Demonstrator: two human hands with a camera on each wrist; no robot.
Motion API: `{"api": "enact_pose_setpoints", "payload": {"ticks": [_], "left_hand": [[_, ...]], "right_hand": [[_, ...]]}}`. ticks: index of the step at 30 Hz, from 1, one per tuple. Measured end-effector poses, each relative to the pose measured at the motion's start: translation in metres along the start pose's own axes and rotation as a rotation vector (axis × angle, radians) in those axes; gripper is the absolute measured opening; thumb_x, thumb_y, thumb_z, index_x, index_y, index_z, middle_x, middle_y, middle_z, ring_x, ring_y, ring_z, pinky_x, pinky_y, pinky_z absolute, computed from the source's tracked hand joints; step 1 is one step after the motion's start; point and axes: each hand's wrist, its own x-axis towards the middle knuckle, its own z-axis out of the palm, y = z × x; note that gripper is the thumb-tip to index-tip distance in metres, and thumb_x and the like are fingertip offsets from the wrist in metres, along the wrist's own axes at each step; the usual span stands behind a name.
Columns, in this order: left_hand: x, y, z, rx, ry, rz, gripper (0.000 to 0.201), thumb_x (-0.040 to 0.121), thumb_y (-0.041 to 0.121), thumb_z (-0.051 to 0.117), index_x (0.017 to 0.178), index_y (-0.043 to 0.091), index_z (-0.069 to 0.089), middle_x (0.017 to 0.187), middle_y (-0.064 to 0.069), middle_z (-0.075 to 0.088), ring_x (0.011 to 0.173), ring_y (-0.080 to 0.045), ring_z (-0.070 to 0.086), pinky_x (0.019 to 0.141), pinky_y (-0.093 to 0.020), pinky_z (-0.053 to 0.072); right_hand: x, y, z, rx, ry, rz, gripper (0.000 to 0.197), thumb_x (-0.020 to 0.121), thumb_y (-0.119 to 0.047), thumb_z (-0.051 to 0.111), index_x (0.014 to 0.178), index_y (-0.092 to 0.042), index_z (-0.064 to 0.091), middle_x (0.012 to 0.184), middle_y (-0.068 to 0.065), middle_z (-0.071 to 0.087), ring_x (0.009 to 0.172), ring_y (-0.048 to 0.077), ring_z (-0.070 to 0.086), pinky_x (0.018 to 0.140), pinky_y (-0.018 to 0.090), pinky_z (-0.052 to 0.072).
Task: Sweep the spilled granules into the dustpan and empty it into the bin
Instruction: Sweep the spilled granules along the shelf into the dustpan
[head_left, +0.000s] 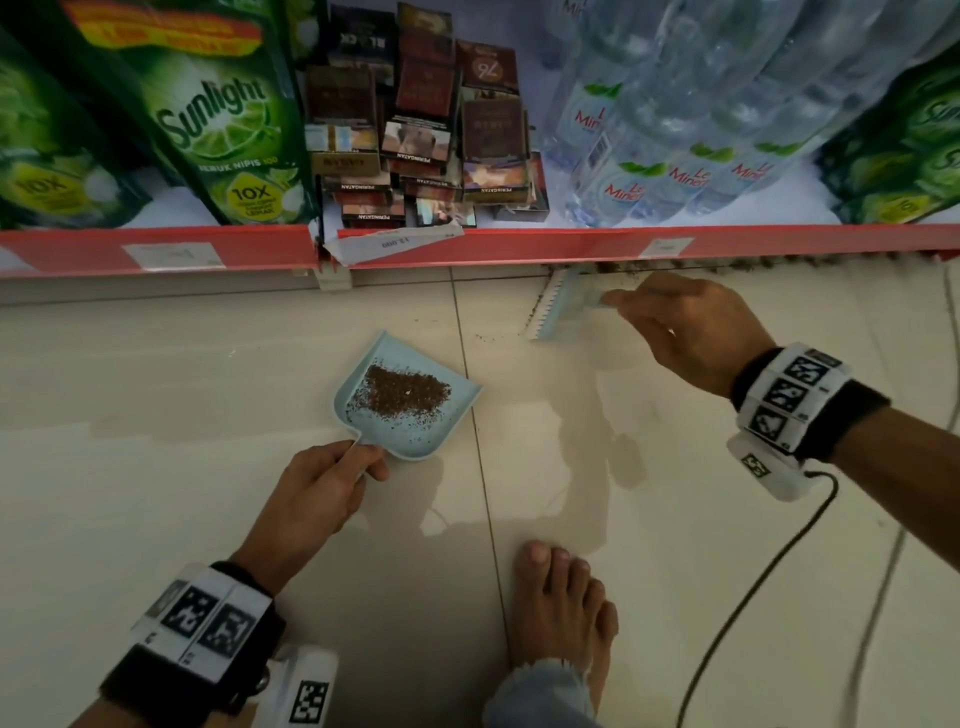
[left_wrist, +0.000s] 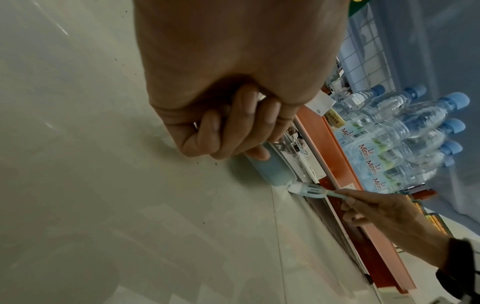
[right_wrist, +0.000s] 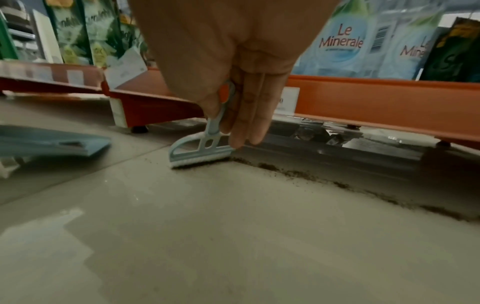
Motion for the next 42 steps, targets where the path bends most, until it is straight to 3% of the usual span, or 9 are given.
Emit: {"api": "enact_pose_setpoints", "payload": {"ticks": [4,9,12,17,22,27,32,37,42], "left_hand": [[0.004,0.001,0.007,0.021,-0.031,0.003,0.034,0.097,0.021,0.053,0.071,0.002,0.063,0.042,0.005,0.033,0.035,-0.007,0.027,0.035,-0.015,0.023],[0.005,-0.001,0.007,0.033,-0.038,0.008,0.035,0.097,0.022,0.053,0.069,0.004,0.063,0.043,0.005,0.033,0.036,-0.007,0.028,0.036,-0.015,0.023],[0.002,-0.002,0.002,0.038,-0.024,-0.003,0.035,0.097,0.021,0.053,0.068,0.005,0.062,0.042,0.006,0.033,0.036,-0.006,0.027,0.035,-0.015,0.023],[0.001,-0.004,-0.003,0.036,-0.007,-0.008,0.034,0.096,0.021,0.053,0.067,0.005,0.061,0.041,0.007,0.032,0.035,-0.007,0.026,0.035,-0.015,0.023],[0.004,0.001,0.004,0.031,-0.022,0.005,0.035,0.097,0.019,0.052,0.067,0.004,0.061,0.041,0.006,0.032,0.034,-0.008,0.026,0.035,-0.014,0.023],[0.006,0.003,0.003,0.049,-0.037,0.021,0.035,0.097,0.021,0.052,0.068,0.004,0.061,0.042,0.004,0.032,0.035,-0.008,0.026,0.036,-0.015,0.023],[0.005,0.002,-0.001,0.039,-0.02,0.019,0.035,0.098,0.019,0.051,0.069,0.003,0.061,0.041,0.006,0.032,0.035,-0.007,0.026,0.035,-0.015,0.023],[0.004,0.0,-0.006,0.025,0.0,0.028,0.035,0.097,0.02,0.052,0.068,0.004,0.062,0.04,0.007,0.034,0.035,-0.007,0.028,0.036,-0.014,0.024],[0.007,-0.001,-0.007,0.01,0.004,0.024,0.034,0.097,0.019,0.053,0.066,0.006,0.062,0.04,0.008,0.033,0.036,-0.008,0.028,0.036,-0.014,0.024]], "right_hand": [[0.02,-0.028,0.008,0.141,0.078,-0.102,0.028,0.098,-0.016,0.055,0.122,-0.014,0.07,0.093,0.012,0.069,0.08,0.036,0.066,0.067,0.046,0.055],[0.044,-0.065,0.028,0.217,-0.081,-0.106,0.033,0.099,-0.017,0.05,0.129,-0.019,0.065,0.1,0.008,0.066,0.081,0.032,0.063,0.068,0.045,0.053],[0.031,-0.05,0.023,0.128,-0.155,-0.095,0.034,0.098,-0.013,0.052,0.129,-0.022,0.064,0.104,0.013,0.061,0.083,0.037,0.064,0.068,0.048,0.054],[0.0,-0.003,-0.001,0.042,-0.073,-0.095,0.03,0.096,-0.013,0.053,0.121,-0.016,0.069,0.095,0.014,0.062,0.072,0.039,0.065,0.061,0.049,0.056],[0.02,-0.028,0.001,0.18,0.043,-0.111,0.025,0.096,-0.01,0.059,0.118,-0.008,0.071,0.091,0.013,0.071,0.078,0.034,0.067,0.074,0.045,0.056],[0.065,-0.09,0.032,0.27,0.077,-0.038,0.029,0.099,-0.024,0.055,0.124,-0.017,0.069,0.123,0.005,0.07,0.103,0.027,0.07,0.095,0.04,0.052],[0.079,-0.111,0.044,0.181,-0.005,0.021,0.034,0.1,-0.027,0.046,0.13,-0.03,0.062,0.119,0.006,0.07,0.099,0.032,0.067,0.085,0.04,0.055],[0.032,-0.059,0.024,0.031,-0.142,0.05,0.03,0.098,-0.027,0.047,0.123,-0.026,0.064,0.097,0.012,0.066,0.087,0.04,0.065,0.069,0.045,0.054],[-0.015,-0.023,0.001,0.069,-0.028,0.054,0.025,0.097,-0.024,0.055,0.117,-0.025,0.069,0.081,0.004,0.065,0.07,0.037,0.064,0.06,0.047,0.054]]}}
